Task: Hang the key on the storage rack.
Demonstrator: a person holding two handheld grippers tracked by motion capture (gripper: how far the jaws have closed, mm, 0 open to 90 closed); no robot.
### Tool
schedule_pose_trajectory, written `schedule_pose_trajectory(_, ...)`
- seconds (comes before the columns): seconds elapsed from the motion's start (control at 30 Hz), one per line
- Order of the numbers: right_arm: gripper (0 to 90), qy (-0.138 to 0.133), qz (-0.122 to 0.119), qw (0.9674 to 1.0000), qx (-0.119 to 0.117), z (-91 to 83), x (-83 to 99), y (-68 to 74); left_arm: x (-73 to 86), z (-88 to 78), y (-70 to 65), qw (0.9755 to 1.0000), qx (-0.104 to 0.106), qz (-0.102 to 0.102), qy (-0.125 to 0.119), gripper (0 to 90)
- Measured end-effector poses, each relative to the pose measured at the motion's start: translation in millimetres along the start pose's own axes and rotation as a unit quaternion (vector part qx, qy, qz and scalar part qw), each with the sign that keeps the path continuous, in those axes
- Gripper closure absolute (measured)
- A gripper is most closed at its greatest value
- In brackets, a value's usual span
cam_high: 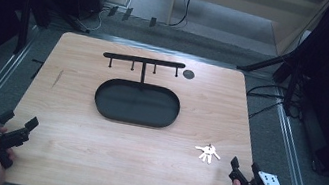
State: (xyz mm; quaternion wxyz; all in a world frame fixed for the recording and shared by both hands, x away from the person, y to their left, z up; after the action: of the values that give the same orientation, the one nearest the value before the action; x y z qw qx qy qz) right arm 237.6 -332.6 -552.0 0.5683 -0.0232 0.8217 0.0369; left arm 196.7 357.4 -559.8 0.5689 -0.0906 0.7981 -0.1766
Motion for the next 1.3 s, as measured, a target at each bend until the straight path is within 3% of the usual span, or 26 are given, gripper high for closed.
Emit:
schedule_pose_trajectory(0.1, 22.2, 0.001, -0.003, 1.0, 0.004, 0.2, -0.3, -0.2, 0.0, 0.0, 0.1, 1.0, 0.0, 0.0, 0.0, 6.9)
schedule_pose_trajectory(0.23, 22.5, 0.022, -0.024, 0.9993, 0.021, 2.2, -2.2, 3.8, 0.1, -0.1, -0.1, 1.0, 0.0, 0.0, 0.0, 6.9)
schedule_pose_trajectory(0.33, 22.7, 0.036, -0.023, 0.9991, -0.002, 4.8, -7.0, 8.2, 0.0, -0.1, 0.2, 1.0, 0.0, -0.002, 0.001, 6.9)
schedule_pose_trajectory(0.57, 25.6, 0.075, -0.04, 0.9963, -0.003, 11.1, -26.3, 15.0, 0.0, -0.6, 0.9, 1.0, 0.002, -0.005, -0.001, 6.9)
schedule_pose_trajectory(0.63, 25.6, 0.086, -0.047, 0.9951, -0.014, 13.7, -32.0, 16.8, -0.1, -0.6, 1.0, 1.0, 0.002, -0.006, -0.001, 6.9)
schedule_pose_trajectory(0.67, 26.6, 0.109, -0.058, 0.9921, -0.024, 19.7, -36.5, 19.5, -0.1, -0.5, 1.0, 1.0, 0.002, -0.006, -0.001, 6.9)
schedule_pose_trajectory(0.7, 26.6, 0.109, -0.058, 0.9921, -0.024, 19.7, -36.5, 19.5, -0.1, -0.5, 1.0, 1.0, 0.002, -0.006, -0.001, 6.9)
schedule_pose_trajectory(0.73, 28.7, 0.132, -0.077, 0.9877, -0.032, 27.0, -41.2, 23.2, -0.1, -0.5, 1.0, 1.0, 0.003, -0.006, -0.001, 6.9)
schedule_pose_trajectory(0.77, 28.7, 0.132, -0.077, 0.9877, -0.032, 27.0, -41.2, 23.2, -0.1, -0.5, 1.0, 1.0, 0.003, -0.006, -0.001, 6.9)
schedule_pose_trajectory(0.8, 30.2, 0.157, -0.092, 0.9827, -0.033, 34.0, -47.1, 27.9, -0.1, -0.5, 1.2, 1.0, 0.003, -0.007, -0.001, 6.9)
schedule_pose_trajectory(0.83, 30.2, 0.157, -0.092, 0.9827, -0.033, 34.0, -47.1, 27.9, -0.1, -0.5, 1.2, 1.0, 0.003, -0.007, -0.001, 6.9)
schedule_pose_trajectory(0.87, 34.3, 0.179, -0.098, 0.9785, -0.034, 40.6, -54.8, 33.4, -0.1, -0.5, 1.2, 1.0, 0.003, -0.007, -0.001, 6.9)
schedule_pose_trajectory(0.9, 34.3, 0.179, -0.098, 0.9785, -0.034, 40.6, -54.8, 33.4, -0.1, -0.4, 1.2, 1.0, 0.003, -0.007, -0.001, 6.9)
schedule_pose_trajectory(0.93, 35.5, 0.204, -0.108, 0.9723, -0.036, 48.8, -64.0, 40.2, -0.2, -0.2, 1.1, 1.0, 0.002, -0.006, 0.001, 6.9)
schedule_pose_trajectory(0.97, 35.5, 0.204, -0.108, 0.9723, -0.036, 48.8, -64.0, 40.2, -0.2, -0.2, 1.1, 1.0, 0.002, -0.006, 0.001, 6.9)
schedule_pose_trajectory(1.0, 35.6, 0.239, -0.113, 0.9634, -0.043, 58.0, -73.9, 48.8, -0.1, -0.3, 0.9, 1.0, 0.002, -0.005, 0.0, 6.9)
schedule_pose_trajectory(1.03, 35.6, 0.239, -0.113, 0.9634, -0.043, 58.0, -73.9, 48.8, -0.1, -0.3, 0.9, 1.0, 0.002, -0.005, 0.0, 6.9)
schedule_pose_trajectory(1.07, 35.9, 0.28, -0.121, 0.9512, -0.044, 67.0, -82.9, 58.0, -0.1, -0.4, 1.0, 1.0, 0.002, -0.007, 0.0, 6.9)
schedule_pose_trajectory(1.1, 35.9, 0.28, -0.121, 0.9512, -0.044, 67.0, -82.9, 58.0, -0.1, -0.4, 1.0, 1.0, 0.002, -0.007, 0.0, 6.9)
schedule_pose_trajectory(1.13, 37.6, 0.323, -0.122, 0.9372, -0.049, 75.3, -90.4, 66.1, -0.1, -0.5, 1.3, 1.0, 0.003, -0.009, -0.002, 6.9)
schedule_pose_trajectory(1.17, 37.6, 0.323, -0.122, 0.9372, -0.049, 75.3, -90.4, 66.1, -0.1, -0.5, 1.3, 1.0, 0.003, -0.009, -0.002, 6.9)
schedule_pose_trajectory(1.2, 40.4, 0.368, -0.127, 0.9197, -0.05, 81.8, -94.7, 74.0, -0.2, -0.5, 1.5, 1.0, 0.003, -0.009, -0.002, 6.9)
schedule_pose_trajectory(1.23, 40.4, 0.368, -0.127, 0.9197, -0.05, 81.8, -94.7, 74.0, -0.2, -0.6, 1.6, 1.0, 0.003, -0.009, -0.001, 6.9)
schedule_pose_trajectory(1.27, 38.9, 0.417, -0.124, 0.899, -0.052, 87.1, -94.7, 81.8, -0.3, -0.6, 1.8, 0.9999, 0.004, -0.01, -0.001, 6.9)
schedule_pose_trajectory(1.3, 38.9, 0.417, -0.124, 0.899, -0.052, 87.1, -94.7, 81.8, -0.3, -0.6, 1.8, 0.9999, 0.004, -0.01, -0.001, 6.9)
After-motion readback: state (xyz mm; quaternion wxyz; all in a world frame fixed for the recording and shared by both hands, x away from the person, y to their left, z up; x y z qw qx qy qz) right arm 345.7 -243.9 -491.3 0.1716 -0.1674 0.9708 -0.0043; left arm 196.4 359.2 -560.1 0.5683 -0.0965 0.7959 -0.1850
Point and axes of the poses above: each handheld gripper's, and its own axes: z roughly forward along the jaws, x roughly out of its underside, y roughly to its left, the point moved 2 cm from there along z, roughly forward along the jaws, and after that the axes turned 8 degrees about -z, right-handed, at the moved point
